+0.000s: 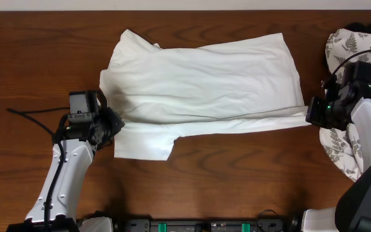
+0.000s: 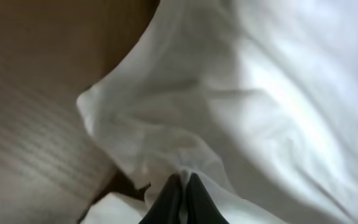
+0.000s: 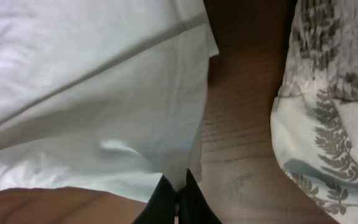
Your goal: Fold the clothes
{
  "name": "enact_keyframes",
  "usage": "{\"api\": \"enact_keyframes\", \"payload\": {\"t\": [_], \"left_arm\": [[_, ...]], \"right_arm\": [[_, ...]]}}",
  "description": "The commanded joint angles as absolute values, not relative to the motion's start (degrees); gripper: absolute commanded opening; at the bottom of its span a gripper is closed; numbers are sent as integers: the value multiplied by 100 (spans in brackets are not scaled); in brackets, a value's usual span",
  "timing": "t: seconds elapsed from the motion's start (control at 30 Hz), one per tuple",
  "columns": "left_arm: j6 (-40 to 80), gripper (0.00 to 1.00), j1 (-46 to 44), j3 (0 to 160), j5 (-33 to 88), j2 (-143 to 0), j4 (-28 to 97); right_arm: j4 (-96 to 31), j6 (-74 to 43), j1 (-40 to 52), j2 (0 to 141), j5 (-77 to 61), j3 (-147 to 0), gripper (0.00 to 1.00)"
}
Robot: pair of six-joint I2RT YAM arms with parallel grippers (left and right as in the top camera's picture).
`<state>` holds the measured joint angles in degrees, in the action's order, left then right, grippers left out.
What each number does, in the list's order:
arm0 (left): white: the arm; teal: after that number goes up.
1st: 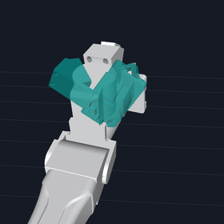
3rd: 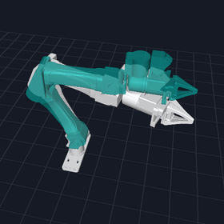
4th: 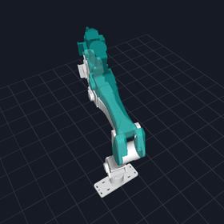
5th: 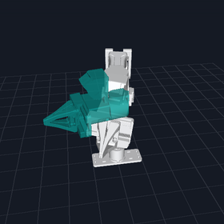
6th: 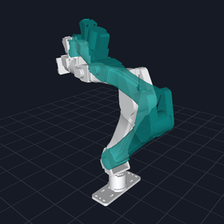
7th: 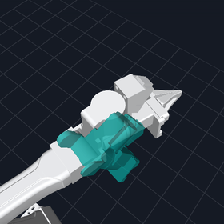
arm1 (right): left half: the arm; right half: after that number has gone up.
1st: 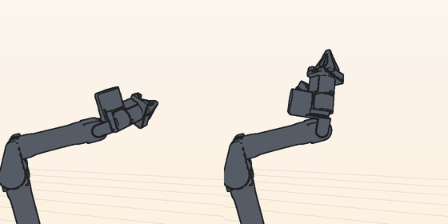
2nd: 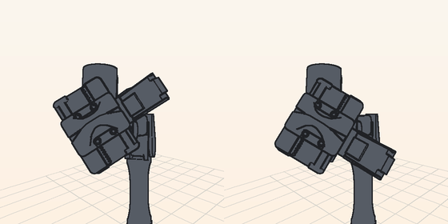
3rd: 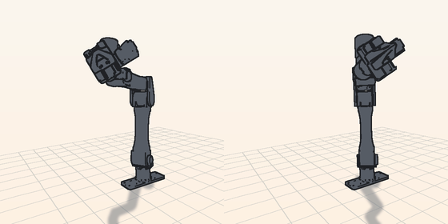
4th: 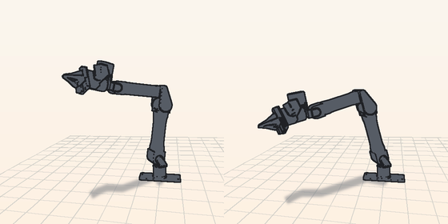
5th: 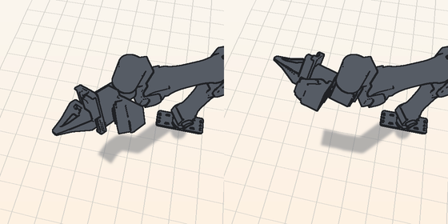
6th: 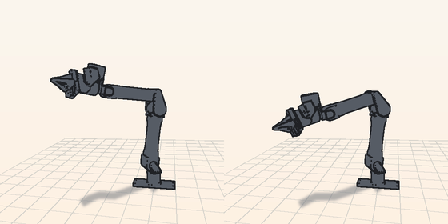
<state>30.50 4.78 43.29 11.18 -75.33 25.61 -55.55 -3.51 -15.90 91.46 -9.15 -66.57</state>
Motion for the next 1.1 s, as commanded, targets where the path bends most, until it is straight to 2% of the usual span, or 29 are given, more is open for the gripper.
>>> {"api": "enact_keyframes", "payload": {"t": [0.0,0.63,1.07], "left_arm": [[3166,6,513,4497,1050,-7474,2381],[3203,11,513,4499,1111,-7474,1160],[3050,12,513,4534,1186,-7485,1431]], "right_arm": [[-5454,-427,-1605,9109,-880,-6615,1],[-4591,-515,-1605,9279,-891,-6394,1],[-4086,-510,-1605,9292,-939,-6394,1]]}}
